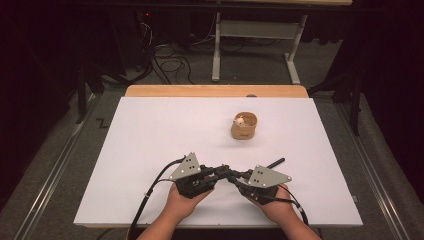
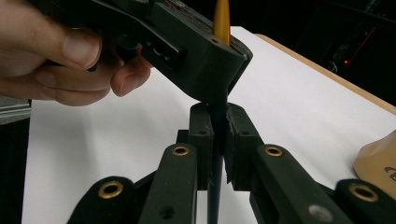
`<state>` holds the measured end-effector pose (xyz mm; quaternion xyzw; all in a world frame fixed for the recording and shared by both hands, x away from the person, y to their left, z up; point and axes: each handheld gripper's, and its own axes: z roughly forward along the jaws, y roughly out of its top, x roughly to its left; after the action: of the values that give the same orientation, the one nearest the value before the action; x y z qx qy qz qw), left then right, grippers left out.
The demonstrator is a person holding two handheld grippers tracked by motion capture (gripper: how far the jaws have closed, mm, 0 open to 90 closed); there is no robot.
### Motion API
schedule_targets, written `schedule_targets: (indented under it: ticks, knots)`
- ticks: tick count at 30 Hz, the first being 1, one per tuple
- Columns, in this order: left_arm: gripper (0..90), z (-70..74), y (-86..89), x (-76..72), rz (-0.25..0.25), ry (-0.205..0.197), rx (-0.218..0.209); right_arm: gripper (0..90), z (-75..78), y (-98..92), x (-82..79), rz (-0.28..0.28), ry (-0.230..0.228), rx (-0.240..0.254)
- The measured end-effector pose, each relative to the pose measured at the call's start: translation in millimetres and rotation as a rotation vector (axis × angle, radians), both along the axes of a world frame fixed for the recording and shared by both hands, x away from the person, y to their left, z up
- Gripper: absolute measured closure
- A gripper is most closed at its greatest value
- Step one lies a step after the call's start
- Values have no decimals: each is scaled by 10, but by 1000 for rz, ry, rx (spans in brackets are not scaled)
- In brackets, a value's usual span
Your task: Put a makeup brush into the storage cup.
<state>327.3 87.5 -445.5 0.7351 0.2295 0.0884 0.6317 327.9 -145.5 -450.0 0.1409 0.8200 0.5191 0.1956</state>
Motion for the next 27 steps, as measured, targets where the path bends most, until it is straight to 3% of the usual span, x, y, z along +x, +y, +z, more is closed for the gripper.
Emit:
schedule_targets:
  ticks: [2, 8, 14, 27]
  knots:
    - [822, 0, -2, -3, 5, -4, 5, 845, 2, 0, 0, 2, -5, -2]
    - [646, 17, 25, -11, 14, -5, 9, 845, 6, -24, 12, -5, 10, 8]
    - [501, 22, 71, -23, 56, -21, 21, 845, 11, -70, 26, -17, 13, 18]
    - [339, -58, 221, 39, 154, -4, 49, 844, 63, -199, 55, -35, 37, 65]
